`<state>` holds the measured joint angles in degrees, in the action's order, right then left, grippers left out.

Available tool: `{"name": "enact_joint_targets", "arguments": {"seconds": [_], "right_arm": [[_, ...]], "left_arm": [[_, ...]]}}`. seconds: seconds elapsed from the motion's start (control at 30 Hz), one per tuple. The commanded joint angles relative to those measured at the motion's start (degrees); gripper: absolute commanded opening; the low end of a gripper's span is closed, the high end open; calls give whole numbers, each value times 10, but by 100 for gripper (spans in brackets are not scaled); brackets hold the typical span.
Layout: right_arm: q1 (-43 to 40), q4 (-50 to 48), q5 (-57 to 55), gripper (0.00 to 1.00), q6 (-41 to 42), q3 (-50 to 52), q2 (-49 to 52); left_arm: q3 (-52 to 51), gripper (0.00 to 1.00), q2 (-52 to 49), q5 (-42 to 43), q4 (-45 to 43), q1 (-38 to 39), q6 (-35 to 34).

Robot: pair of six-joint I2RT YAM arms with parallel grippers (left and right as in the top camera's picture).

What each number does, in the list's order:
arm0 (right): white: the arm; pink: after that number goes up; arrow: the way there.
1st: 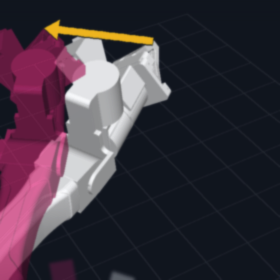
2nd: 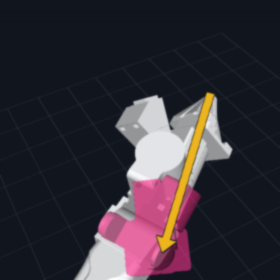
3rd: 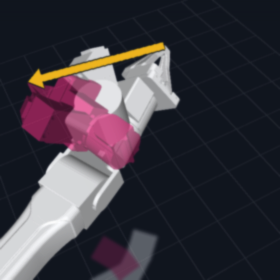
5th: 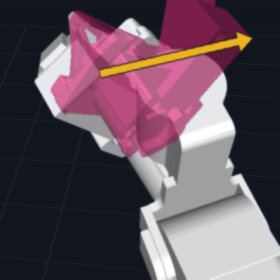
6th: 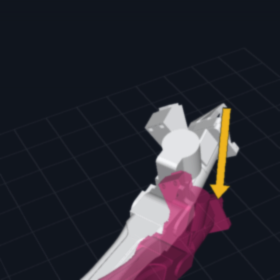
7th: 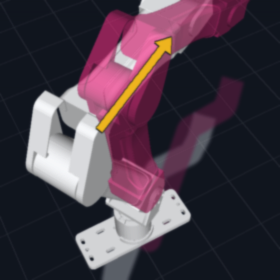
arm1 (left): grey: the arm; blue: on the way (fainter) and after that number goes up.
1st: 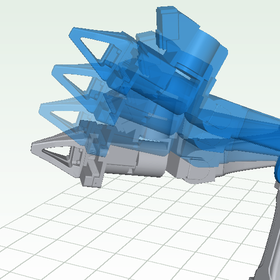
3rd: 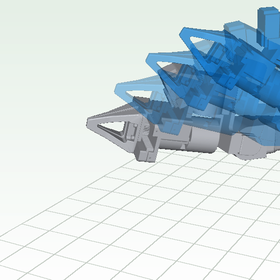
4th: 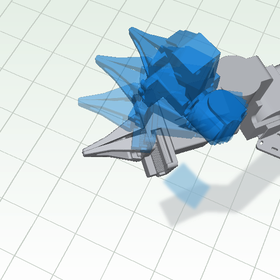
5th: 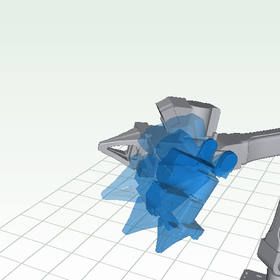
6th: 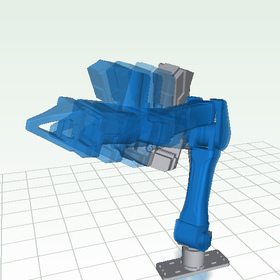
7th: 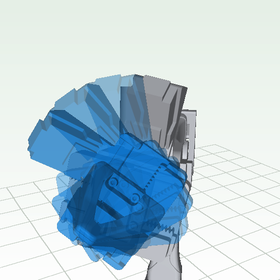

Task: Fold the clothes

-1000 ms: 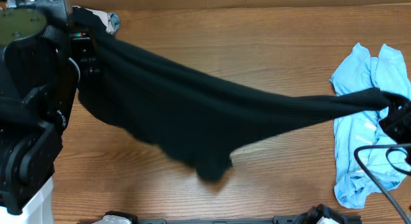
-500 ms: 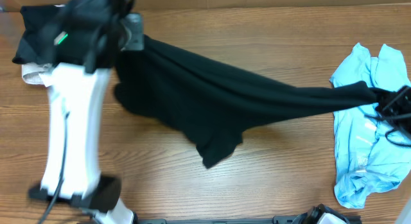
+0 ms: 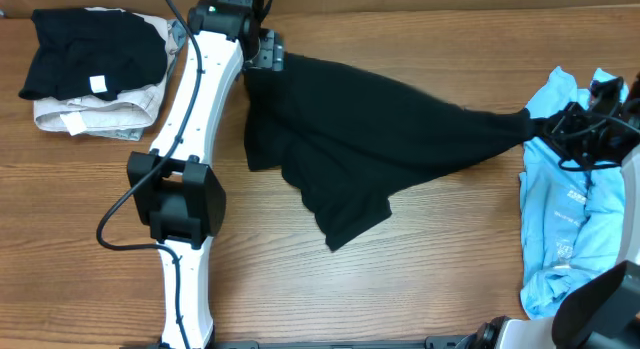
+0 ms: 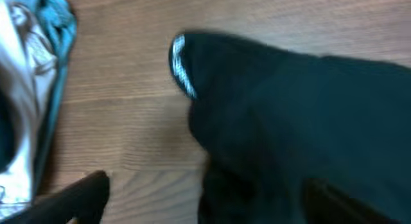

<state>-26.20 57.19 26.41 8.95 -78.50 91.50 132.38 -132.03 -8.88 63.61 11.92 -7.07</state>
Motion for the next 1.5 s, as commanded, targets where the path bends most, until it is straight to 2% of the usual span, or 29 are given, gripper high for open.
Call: {"name": "enact_joint_targets", "arguments": {"seconds": [0.0, 0.17, 0.3, 0.5, 0.6, 0.73, 0.9, 1.07, 1.2, 1.47], "right_arm": [[1, -6, 26, 4, -4, -3, -14], [1, 1, 26, 4, -4, -3, -16], [1, 1, 26, 4, -4, -3, -16], [-1, 1, 23, 4, -5, -3, -16], [-2, 1, 24, 4, -5, -3, -16], [-2, 1, 24, 4, -5, -3, -16], [-2, 7, 22, 4, -5, -3, -16], [-2, 8, 9, 4, -5, -3, -16], [-2, 12, 0, 4, -5, -3, -16], [-2, 14, 0, 4, -5, -3, -16]], "left_arm": [[28, 100, 49, 86, 55, -2, 13], [32, 100, 110, 126, 143, 10, 15], [32, 100, 150, 151, 177, 47, 38], [30, 100, 163, 93, 264, 126, 42], [10, 100, 161, 46, 308, 154, 10], [-34, 100, 161, 67, 319, 178, 2], [-139, 100, 161, 96, 294, 210, 34], [-261, 100, 161, 153, 210, 239, 62], [-347, 100, 161, 243, 140, 268, 140], [-489, 100, 161, 201, 32, 292, 188]]}}
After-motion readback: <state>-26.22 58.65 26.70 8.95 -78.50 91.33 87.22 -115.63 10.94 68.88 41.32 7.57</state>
